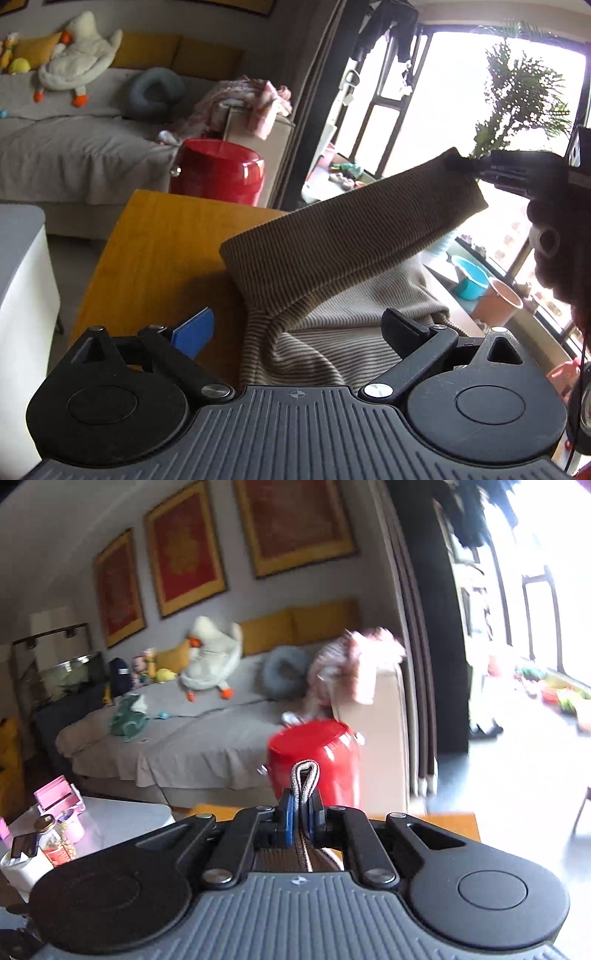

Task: Fold clothes
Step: 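Grasp the sweater side edge with the right gripper and fold it inward, then release the folded side onto the sweater and open the right gripper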

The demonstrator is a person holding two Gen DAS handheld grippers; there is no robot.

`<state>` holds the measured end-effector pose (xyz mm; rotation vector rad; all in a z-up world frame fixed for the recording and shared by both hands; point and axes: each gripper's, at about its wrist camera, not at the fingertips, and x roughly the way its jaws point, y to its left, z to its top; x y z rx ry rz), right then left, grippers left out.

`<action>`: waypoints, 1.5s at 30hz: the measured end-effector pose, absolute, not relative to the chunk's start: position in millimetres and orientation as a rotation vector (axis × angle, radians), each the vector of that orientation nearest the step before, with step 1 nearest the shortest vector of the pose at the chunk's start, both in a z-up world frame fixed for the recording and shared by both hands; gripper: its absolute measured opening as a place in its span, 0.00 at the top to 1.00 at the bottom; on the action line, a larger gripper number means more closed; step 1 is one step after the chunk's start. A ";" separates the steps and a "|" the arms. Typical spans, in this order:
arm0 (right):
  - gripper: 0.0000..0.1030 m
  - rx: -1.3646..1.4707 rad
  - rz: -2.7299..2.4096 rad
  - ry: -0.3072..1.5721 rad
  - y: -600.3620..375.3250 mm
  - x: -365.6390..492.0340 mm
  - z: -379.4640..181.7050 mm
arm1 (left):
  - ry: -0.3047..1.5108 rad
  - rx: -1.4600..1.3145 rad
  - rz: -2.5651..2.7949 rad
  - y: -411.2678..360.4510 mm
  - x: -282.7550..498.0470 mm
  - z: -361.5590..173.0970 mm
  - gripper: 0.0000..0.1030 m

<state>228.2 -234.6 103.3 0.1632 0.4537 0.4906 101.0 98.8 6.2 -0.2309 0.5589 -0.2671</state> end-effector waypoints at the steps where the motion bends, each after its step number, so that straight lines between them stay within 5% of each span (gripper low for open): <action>1: 0.93 0.183 0.478 0.478 -242.7 231.3 91.2 | 0.564 -0.221 -0.280 92.8 106.0 6.0 0.02; 9: 0.92 0.285 0.388 0.678 -272.0 249.2 -3.5 | 0.592 -0.179 -0.340 51.5 142.1 0.4 0.00; 15: 0.81 0.183 0.318 0.678 -269.6 239.7 -28.1 | 0.632 -0.165 -0.340 37.9 160.9 -12.1 0.00; 20: 0.56 0.159 0.359 0.527 -258.3 216.1 4.6 | 0.633 -0.147 -0.326 34.7 172.6 -24.8 0.00; 45: 0.03 0.250 0.512 0.616 -213.8 229.7 -39.1 | 0.618 -0.135 -0.322 34.4 199.1 -53.0 0.00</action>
